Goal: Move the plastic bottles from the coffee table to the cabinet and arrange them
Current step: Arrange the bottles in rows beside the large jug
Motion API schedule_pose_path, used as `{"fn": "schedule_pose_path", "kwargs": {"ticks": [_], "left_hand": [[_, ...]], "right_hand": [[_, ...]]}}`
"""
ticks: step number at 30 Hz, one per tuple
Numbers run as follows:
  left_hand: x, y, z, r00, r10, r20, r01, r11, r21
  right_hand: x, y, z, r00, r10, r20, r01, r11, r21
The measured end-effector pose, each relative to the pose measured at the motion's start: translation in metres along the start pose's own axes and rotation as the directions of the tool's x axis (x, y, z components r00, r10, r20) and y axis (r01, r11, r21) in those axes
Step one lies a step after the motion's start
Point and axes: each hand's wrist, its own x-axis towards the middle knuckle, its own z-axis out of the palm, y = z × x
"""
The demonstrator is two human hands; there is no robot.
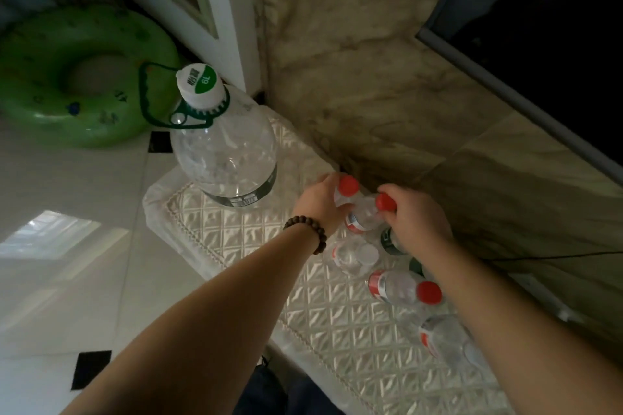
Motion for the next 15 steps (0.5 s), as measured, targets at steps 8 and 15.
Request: {"fn": "schedule_pose_path", "kwargs": {"ticks": [8,15], "left_hand": [[-0.035,-0.012,-0.013,0.967,-0.095,-0.236,0.069,0.991,-0.113],[-0.074,-0.037,-0.032,0.820,-0.284,-0.496,0.156,0.946,-0.284]], "right_hand": [[0.002,0.006,0.000,0.998,-0.059,-0.011,0.059,0.998,0.026],[0.010,-0.018,-0.007,0.964,-0.253,-0.086,0.261,0.960,0.098]]}}
